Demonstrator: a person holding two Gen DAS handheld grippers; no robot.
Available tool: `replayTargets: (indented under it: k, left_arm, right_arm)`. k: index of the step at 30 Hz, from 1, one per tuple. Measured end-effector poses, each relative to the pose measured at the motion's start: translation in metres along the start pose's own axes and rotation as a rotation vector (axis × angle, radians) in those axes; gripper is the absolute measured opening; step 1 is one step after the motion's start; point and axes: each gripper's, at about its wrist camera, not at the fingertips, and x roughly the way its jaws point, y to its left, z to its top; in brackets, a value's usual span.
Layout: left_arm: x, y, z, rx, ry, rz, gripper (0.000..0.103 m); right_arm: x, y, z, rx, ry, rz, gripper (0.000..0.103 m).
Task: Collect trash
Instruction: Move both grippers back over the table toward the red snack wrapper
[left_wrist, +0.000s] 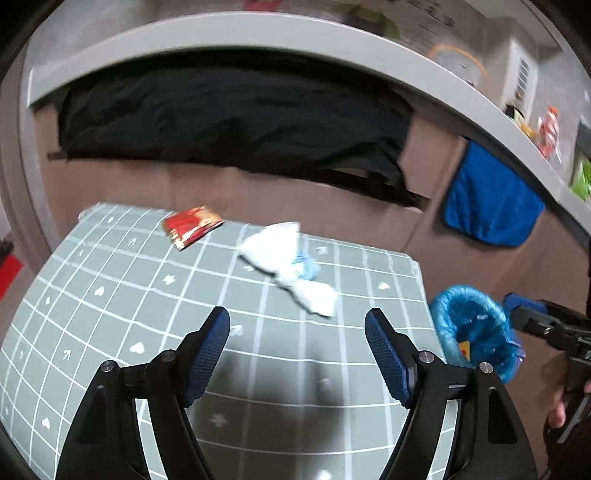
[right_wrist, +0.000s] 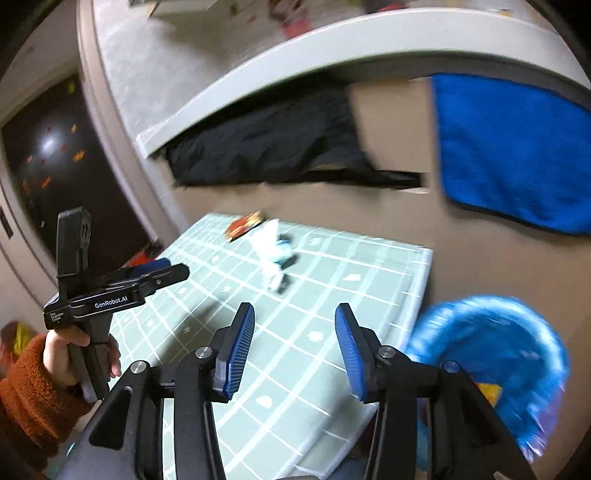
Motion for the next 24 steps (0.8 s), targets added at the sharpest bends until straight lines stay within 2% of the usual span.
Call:
replayTargets:
  k: [4,10,13,15,17,20,22,24]
  left_arm:
    - [0.013,0.039,0.002,-0.045,0.045,0.015,0.076]
    - [0.024,0.103,0.007,-0.142,0.017,0.054,0.076]
    - [0.036,0.123,0.017,-0.167,0.002,0.069,0.076]
    - [0.047,0.132,0.029,-0.156,-0.025,0.103,0.076]
    - [0.063,0.141,0.045,-0.139,-0.041,0.103,0.076]
    - [0.096,0.154,0.069,-0.146,-0.003,0.050,0.076]
    - [0.119,0.163,0.083,-0.157,0.025,0.053,0.076]
    - [0.144,0.170,0.096,-0.160,0.038,0.056,0.076]
  right_arm:
    - [0.056,0.028,0.021,-0.078,0.072,0.022,0.042]
    - [0.149,0.055,0.052,-0.154,0.162,0.029,0.042]
    - [0.196,0.060,0.068,-0.178,0.180,-0.014,0.042]
    - [0.225,0.062,0.074,-0.207,0.202,-0.089,0.042]
    - [0.255,0.063,0.076,-0.230,0.241,-0.107,0.042]
    - [0.279,0.057,0.068,-0.225,0.293,-0.103,0.045]
    - [0.278,0.056,0.063,-0.273,0.274,-0.147,0.042]
    - [0.269,0.051,0.058,-0.270,0.246,-0.131,0.040]
